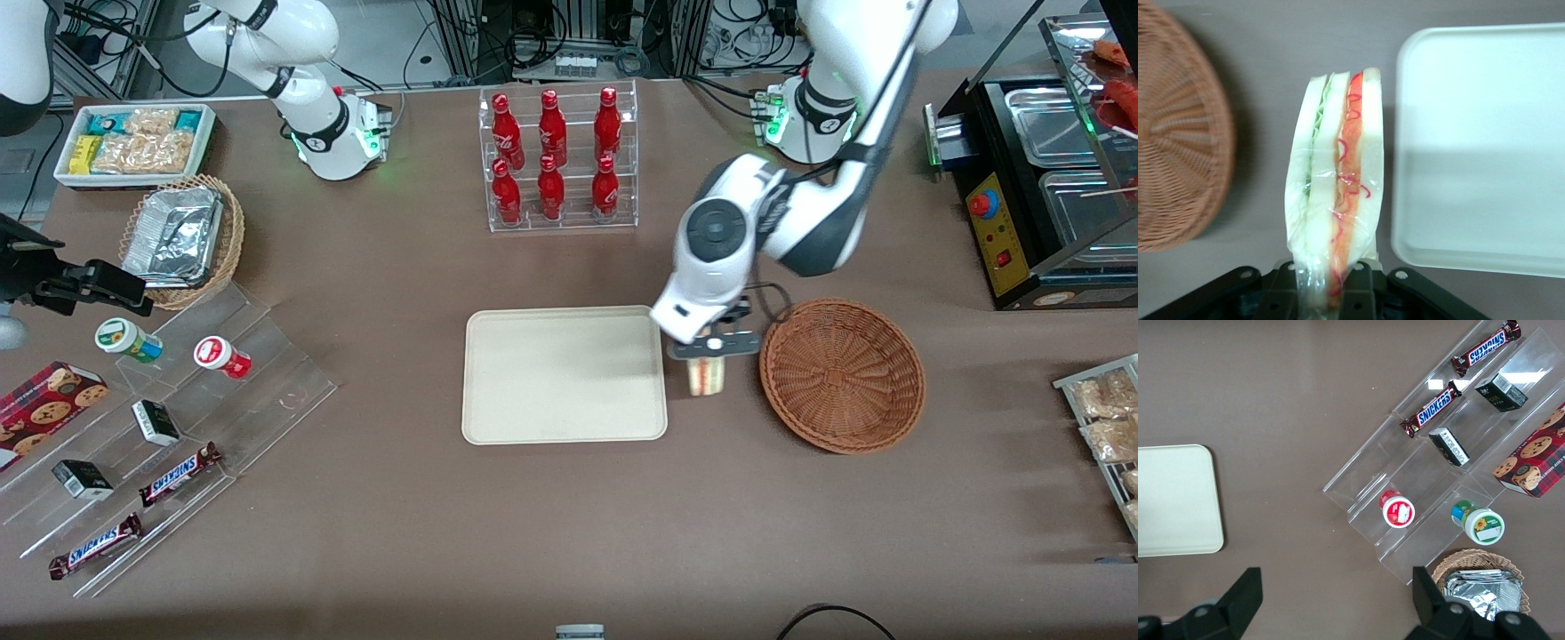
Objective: Place sandwich from basket to tray
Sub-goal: 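Lift the sandwich and carry it with the left gripper over the tray, then lower the sandwich onto the tray and open the left gripper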
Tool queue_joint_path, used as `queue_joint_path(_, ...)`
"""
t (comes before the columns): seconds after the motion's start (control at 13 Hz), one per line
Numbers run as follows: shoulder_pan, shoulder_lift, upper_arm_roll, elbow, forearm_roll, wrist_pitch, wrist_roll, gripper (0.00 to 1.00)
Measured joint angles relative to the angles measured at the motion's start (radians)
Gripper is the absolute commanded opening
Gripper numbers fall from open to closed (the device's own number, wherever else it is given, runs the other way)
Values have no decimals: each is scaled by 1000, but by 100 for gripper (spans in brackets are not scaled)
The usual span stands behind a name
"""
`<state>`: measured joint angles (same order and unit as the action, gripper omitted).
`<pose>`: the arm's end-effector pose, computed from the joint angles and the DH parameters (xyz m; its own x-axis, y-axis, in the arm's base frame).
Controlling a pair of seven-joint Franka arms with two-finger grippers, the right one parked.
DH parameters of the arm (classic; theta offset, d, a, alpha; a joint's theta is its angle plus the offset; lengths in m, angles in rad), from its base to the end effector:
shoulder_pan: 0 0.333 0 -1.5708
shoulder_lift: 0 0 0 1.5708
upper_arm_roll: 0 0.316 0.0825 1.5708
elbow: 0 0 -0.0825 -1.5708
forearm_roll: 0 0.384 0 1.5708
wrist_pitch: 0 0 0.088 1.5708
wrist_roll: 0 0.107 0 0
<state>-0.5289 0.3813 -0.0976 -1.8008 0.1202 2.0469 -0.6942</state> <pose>0.5158 -0.3601 0.3260 0.9979 0.0142 -0.0630 0.0057 -0.9910 -0.1334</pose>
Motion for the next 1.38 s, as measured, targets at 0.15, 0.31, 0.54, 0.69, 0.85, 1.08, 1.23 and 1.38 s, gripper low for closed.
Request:
queue_joint_path(0.15, -45, 79, 0, 84, 0, 0, -3, 0)
queue_joint_path(0.31, -76, 157, 0, 164, 0, 1, -4, 0)
queue_joint_path(0.54, -102, 243, 0, 243, -29, 1, -4, 0)
queue_joint_path(0.69, -110, 286, -3, 281, -44, 2, -4, 0)
queue_joint_path(0.85, -111, 320, -13, 321, -45, 2, -4, 0)
queue_joint_path(1.08, -118, 360, -16, 349, -45, 33, -4, 0)
queue_joint_path(1.23, -124, 382, -17, 352, -45, 52, -4, 14)
queue_joint_path(1.38, -125, 389, -16, 355, -45, 58, -4, 100)
